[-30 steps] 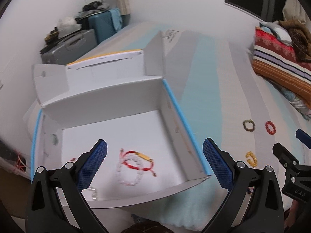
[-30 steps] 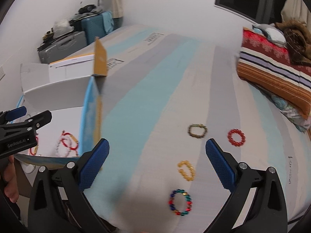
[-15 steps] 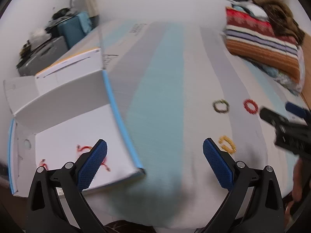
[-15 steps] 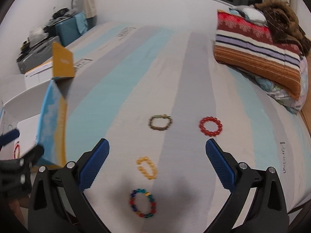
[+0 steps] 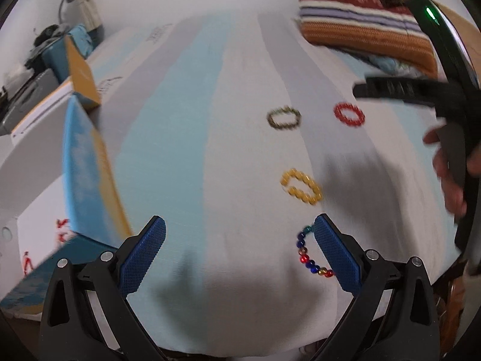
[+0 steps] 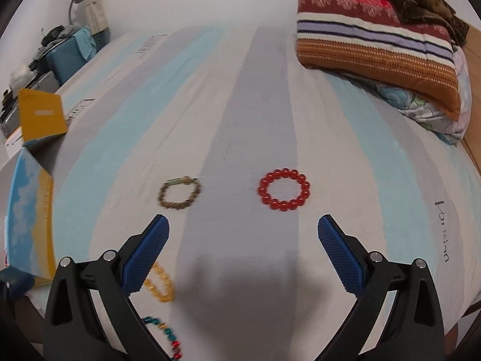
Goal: Organize jewelry
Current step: 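Withdraw both tools from the box back over the bracelets on the bed, then grasp the multicolour bead bracelet with the left tool while the right tool grasps the red bead bracelet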
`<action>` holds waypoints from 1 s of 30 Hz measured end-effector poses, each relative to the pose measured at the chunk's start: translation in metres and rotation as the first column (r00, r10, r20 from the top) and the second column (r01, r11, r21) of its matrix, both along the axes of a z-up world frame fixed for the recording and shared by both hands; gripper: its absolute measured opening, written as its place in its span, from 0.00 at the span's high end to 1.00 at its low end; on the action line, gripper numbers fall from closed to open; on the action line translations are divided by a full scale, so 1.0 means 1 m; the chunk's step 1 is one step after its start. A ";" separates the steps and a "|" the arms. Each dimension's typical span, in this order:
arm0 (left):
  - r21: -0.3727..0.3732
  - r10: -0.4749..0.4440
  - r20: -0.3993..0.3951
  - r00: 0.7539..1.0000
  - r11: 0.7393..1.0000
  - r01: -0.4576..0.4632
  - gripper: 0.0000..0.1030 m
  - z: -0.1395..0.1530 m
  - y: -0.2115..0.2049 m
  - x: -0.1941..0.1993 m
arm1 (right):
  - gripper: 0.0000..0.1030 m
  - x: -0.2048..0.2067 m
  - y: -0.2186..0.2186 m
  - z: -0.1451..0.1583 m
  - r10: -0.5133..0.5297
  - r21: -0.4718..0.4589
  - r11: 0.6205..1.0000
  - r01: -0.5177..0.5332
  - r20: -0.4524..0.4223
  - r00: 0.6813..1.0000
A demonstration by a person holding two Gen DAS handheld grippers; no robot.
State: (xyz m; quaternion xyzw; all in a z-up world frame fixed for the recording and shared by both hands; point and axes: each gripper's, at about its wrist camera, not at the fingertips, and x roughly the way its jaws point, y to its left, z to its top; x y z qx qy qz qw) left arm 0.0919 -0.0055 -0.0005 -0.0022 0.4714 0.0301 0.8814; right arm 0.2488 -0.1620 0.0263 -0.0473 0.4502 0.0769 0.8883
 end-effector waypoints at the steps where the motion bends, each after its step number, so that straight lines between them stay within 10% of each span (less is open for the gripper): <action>1: -0.002 -0.008 -0.009 1.000 1.000 0.008 0.06 -0.007 -0.003 0.002 | 0.07 0.003 -0.002 -0.003 -0.002 -0.001 1.000 0.002 -0.003 1.000; 12: -0.031 -0.031 -0.065 0.997 0.999 0.029 0.06 -0.065 -0.019 0.013 | 0.10 0.056 -0.033 -0.048 -0.057 -0.043 0.998 0.054 -0.064 0.996; 30: 0.039 -0.028 -0.048 0.998 0.999 0.029 0.21 -0.091 -0.035 0.011 | 0.65 0.100 -0.070 -0.105 -0.173 0.030 0.983 0.184 -0.208 0.963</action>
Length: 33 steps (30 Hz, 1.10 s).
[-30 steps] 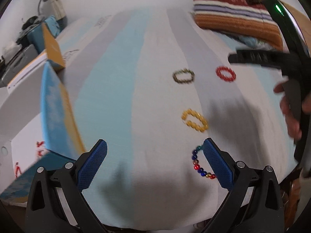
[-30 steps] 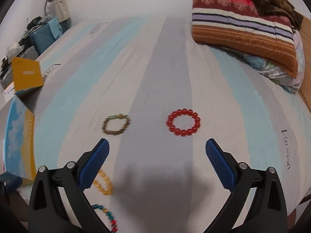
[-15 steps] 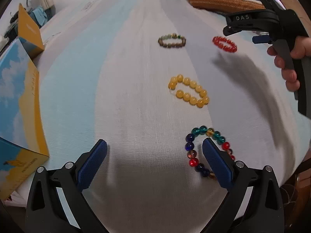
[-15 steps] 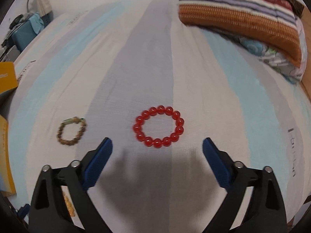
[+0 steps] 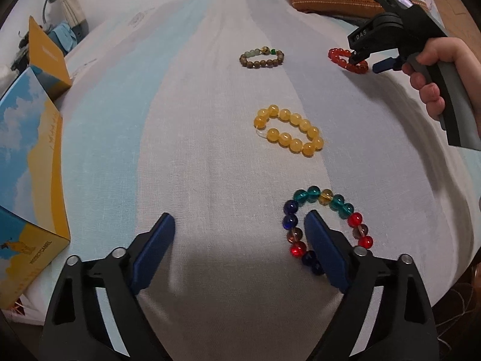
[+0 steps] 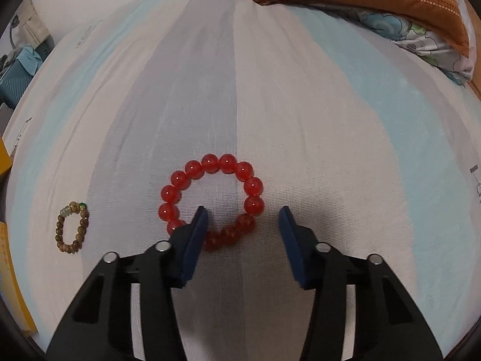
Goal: Organize jewelry
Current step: 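Grasp the multicolour bead bracelet with the left tool while the right tool grasps the red bead bracelet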
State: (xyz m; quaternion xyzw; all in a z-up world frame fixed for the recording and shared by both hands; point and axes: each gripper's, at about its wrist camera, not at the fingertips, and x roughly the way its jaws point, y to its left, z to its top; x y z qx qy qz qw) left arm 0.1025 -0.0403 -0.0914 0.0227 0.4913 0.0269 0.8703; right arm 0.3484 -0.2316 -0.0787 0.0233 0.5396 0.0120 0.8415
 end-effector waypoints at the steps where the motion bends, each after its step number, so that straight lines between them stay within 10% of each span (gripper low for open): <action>1: 0.000 0.003 0.001 1.000 1.000 -0.003 0.25 0.001 0.000 -0.001 | 0.73 0.000 0.001 -0.001 -0.004 -0.007 1.000 0.004 -0.003 1.000; 13: 0.013 -0.009 -0.008 1.000 1.000 0.009 0.87 0.008 0.008 -0.009 | 0.86 -0.006 0.008 0.000 -0.032 -0.055 0.998 0.031 -0.016 0.999; 33: -0.037 -0.035 0.020 0.999 0.999 0.035 0.90 0.022 0.016 -0.015 | 0.88 -0.027 0.010 0.028 -0.027 -0.062 0.998 0.031 0.065 0.998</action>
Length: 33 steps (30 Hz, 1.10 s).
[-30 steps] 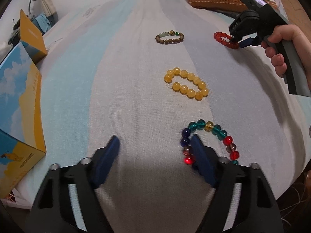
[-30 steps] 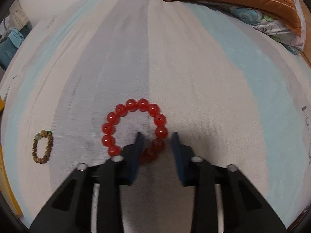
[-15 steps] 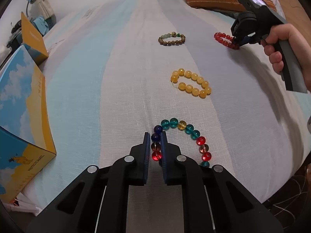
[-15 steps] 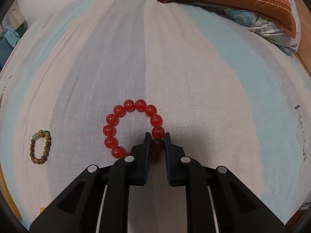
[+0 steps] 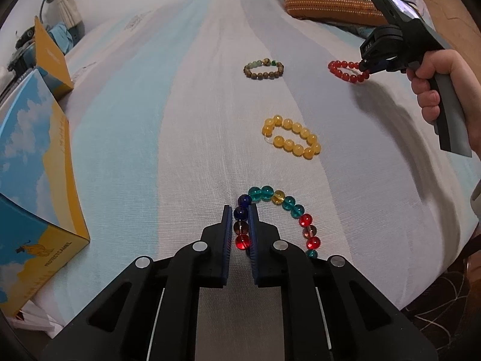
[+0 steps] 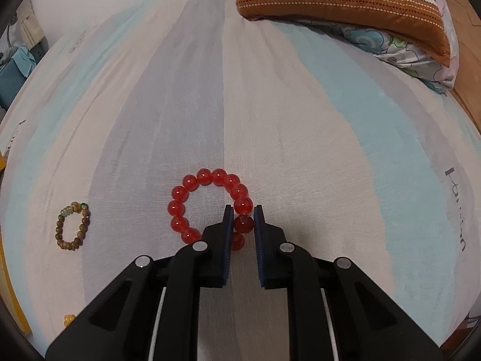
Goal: Organize jewelry
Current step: 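Grasp the multicolour bead bracelet with the left tool while the right tool grasps the red bead bracelet, then carry the multicolour and red bead bracelets into the white box with both tools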
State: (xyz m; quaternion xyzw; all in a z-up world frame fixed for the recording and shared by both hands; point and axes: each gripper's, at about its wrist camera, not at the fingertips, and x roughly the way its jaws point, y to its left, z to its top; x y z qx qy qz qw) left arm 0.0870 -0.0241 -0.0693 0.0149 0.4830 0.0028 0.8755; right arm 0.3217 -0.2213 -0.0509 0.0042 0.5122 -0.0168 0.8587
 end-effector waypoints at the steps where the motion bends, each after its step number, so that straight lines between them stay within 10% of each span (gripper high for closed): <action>1: -0.007 0.002 0.002 1.000 1.000 -0.002 0.90 0.002 0.001 -0.001 | 0.88 -0.001 -0.001 0.002 0.001 0.000 1.000 -0.001 0.005 1.000; 33: -0.057 0.023 0.023 0.999 0.998 -0.022 0.91 0.052 0.014 0.002 | 0.88 -0.037 0.004 0.046 0.042 0.019 0.999 -0.044 0.088 0.995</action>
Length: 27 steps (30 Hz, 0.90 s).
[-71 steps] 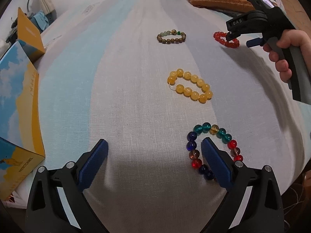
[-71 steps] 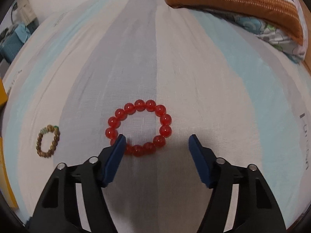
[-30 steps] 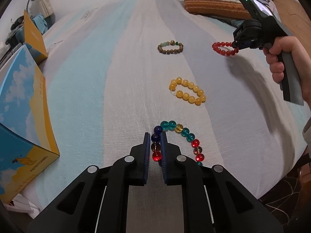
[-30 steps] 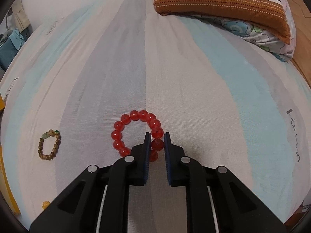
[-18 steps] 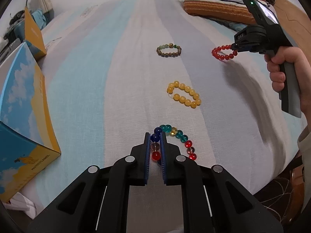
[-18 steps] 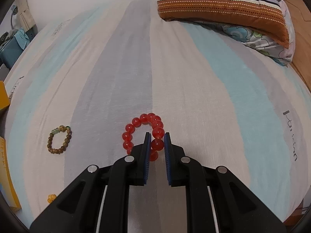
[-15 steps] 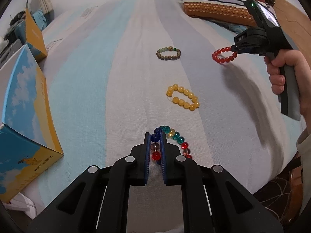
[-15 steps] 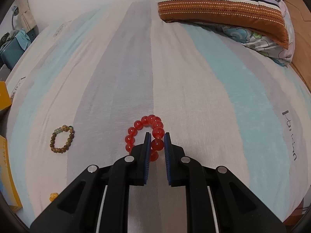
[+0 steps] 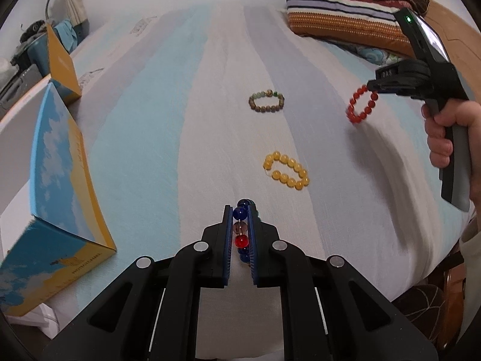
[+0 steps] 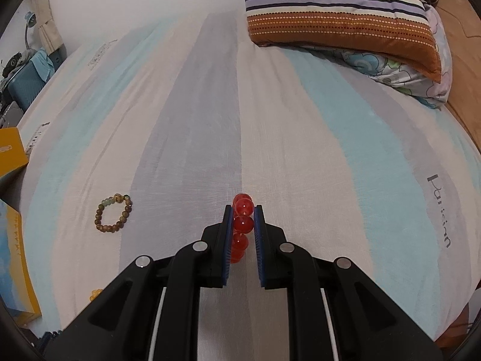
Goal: Organize jewelry
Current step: 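Carry the multicolour and red bead bracelets into the white box with both tools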
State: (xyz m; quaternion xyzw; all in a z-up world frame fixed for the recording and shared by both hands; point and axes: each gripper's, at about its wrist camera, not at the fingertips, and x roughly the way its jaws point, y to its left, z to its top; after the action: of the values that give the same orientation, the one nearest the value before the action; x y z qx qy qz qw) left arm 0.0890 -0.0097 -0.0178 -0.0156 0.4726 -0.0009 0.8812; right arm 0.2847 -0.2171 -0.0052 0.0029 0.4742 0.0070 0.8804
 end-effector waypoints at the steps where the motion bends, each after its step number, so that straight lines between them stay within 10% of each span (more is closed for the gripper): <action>1: 0.003 0.004 0.005 1.000 1.000 -0.004 0.91 0.002 0.001 0.000 | 0.88 -0.001 0.000 0.002 0.001 -0.002 1.000 -0.001 0.003 1.000; 27: 0.031 0.136 0.047 0.990 0.990 -0.138 0.91 0.071 0.067 0.024 | 0.88 -0.036 0.043 0.061 0.082 -0.014 0.997 -0.081 0.069 0.994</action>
State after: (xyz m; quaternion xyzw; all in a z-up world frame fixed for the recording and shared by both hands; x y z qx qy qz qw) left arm 0.1128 0.0568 0.0533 -0.0328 0.4503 0.0675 0.8897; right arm 0.2488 -0.1738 0.0554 -0.0216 0.4432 0.0405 0.8952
